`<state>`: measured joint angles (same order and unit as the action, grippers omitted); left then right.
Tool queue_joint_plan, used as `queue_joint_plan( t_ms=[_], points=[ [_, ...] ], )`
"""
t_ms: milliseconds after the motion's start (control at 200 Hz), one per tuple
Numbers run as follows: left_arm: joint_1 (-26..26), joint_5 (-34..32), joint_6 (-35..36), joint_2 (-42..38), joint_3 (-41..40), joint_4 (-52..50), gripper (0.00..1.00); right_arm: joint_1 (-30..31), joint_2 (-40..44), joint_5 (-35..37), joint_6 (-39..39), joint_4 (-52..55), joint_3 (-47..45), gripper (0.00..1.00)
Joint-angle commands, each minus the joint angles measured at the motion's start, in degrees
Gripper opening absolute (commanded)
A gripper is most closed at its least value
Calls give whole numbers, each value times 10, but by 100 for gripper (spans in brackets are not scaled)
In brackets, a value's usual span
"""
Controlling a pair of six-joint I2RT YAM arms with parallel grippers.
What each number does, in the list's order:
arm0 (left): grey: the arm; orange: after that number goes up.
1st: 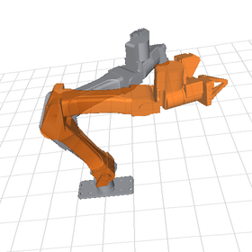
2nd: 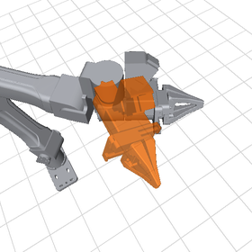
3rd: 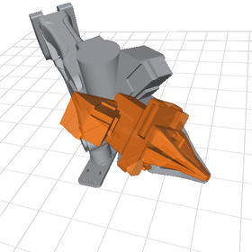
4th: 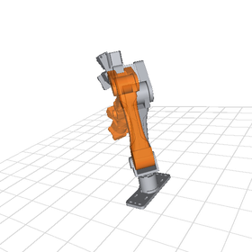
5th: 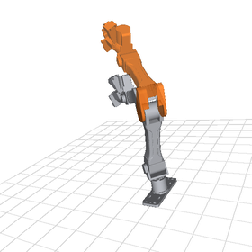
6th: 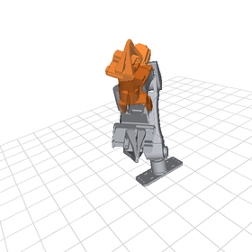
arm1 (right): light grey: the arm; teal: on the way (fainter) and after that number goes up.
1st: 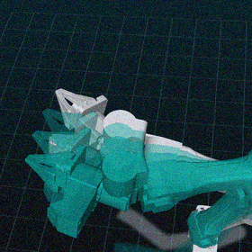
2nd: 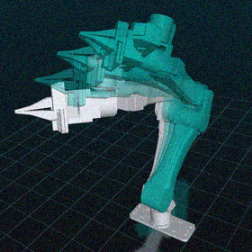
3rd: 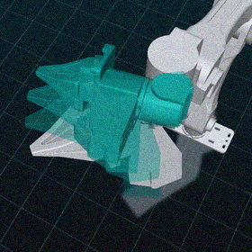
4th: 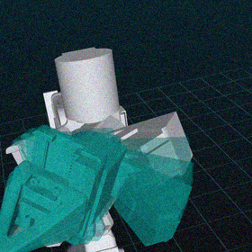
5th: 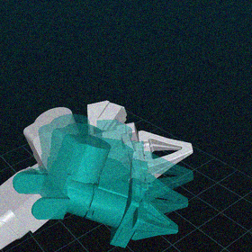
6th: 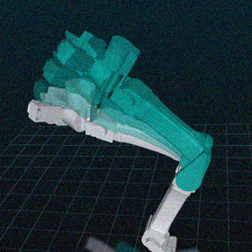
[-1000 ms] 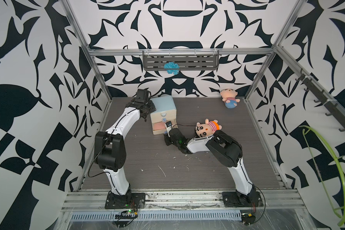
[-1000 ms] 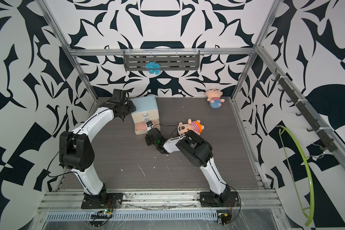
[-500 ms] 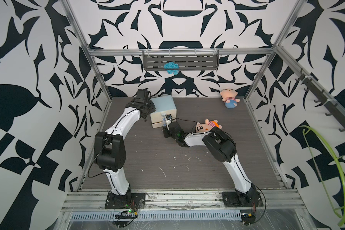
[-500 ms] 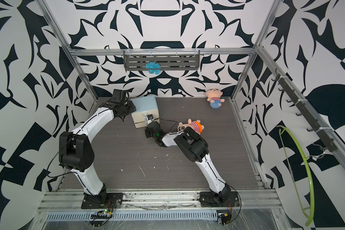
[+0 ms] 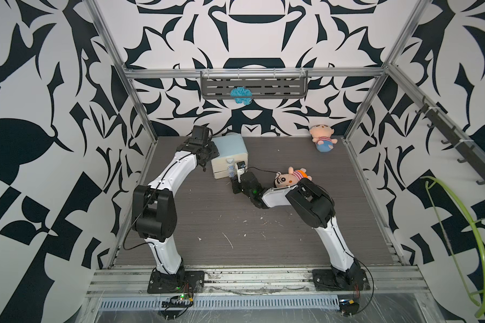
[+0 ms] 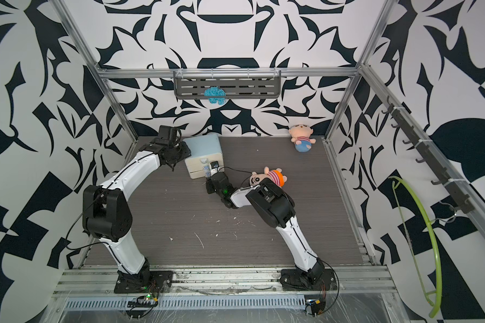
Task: Please put the sticky notes in the drawer by color
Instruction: Close the drawer in the storage box.
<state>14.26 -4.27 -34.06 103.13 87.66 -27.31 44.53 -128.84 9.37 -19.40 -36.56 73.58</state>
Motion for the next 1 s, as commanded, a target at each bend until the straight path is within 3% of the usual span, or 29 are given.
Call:
queue_joint_plan(
  t_ms=[0,145,400,615,745,905,995],
  points=[
    [1,-11,14,12,-29,-90,47,-5,65,-3,-6,-76,-29,42],
    [2,-13,13,9,-27,-88,47,-6,79,7,-4,-78,-59,43],
    [11,-12,12,19,-14,-91,47,-19,28,7,1,-61,7,31],
    [16,-15,13,17,-15,-92,48,-24,-1,7,11,-40,58,30],
    [18,-16,14,13,-14,-91,48,-26,17,4,13,-42,40,31],
    [24,-26,27,-7,-12,-80,55,-27,99,-12,21,-50,-51,38],
    [29,-40,49,-32,-11,-68,66,-28,169,-14,32,-39,-115,55]
  ],
)
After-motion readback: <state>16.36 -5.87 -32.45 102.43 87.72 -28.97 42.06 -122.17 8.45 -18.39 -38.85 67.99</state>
